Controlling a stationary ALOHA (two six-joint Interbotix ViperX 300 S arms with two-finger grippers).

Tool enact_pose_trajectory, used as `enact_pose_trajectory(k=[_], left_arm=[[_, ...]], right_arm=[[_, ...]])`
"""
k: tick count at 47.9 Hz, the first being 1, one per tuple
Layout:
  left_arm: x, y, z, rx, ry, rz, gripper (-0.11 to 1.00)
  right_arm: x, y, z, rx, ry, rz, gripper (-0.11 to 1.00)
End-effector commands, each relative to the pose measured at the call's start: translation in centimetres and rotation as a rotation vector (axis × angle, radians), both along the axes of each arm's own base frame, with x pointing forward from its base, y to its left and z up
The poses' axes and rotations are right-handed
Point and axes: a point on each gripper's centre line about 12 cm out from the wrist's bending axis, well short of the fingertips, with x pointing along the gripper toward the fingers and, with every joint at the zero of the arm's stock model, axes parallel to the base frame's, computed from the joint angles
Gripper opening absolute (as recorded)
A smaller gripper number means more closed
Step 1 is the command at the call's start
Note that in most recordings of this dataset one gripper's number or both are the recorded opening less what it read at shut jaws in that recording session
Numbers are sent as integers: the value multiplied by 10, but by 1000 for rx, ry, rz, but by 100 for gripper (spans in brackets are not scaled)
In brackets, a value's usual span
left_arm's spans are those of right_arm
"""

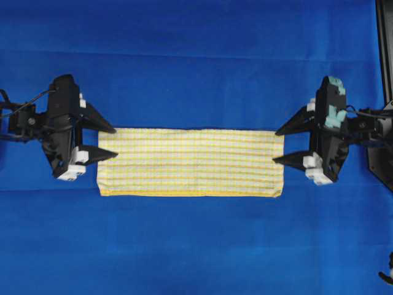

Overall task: Fold the yellow towel.
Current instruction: 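Grasp the left and right ends of the folded strip with both grippers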

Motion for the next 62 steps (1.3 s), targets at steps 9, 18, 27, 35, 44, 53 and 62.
enact_pose_trajectory(k=[9,18,27,35,44,53,62], left_arm=[[6,23,-22,25,78,60,59],[5,28,-38,22,129,78,59],[3,28,-49,19,166,79,58],[1,28,-54,10,194,84,57],[-2,21,-58,9,277,53,40],[5,14,-55,11,310,20,1],[14,12,-41,10,288,13,2]], right_arm=[[1,-27,-21,-21,91,-92,76],[4,-33,-39,-28,132,-115,76],[7,-35,-48,-33,150,-119,75],[7,-34,-49,-37,159,-112,70],[8,-29,-49,-61,159,-68,29],[9,-28,-47,-62,154,-62,4],[11,-28,-38,-59,129,-63,4]])
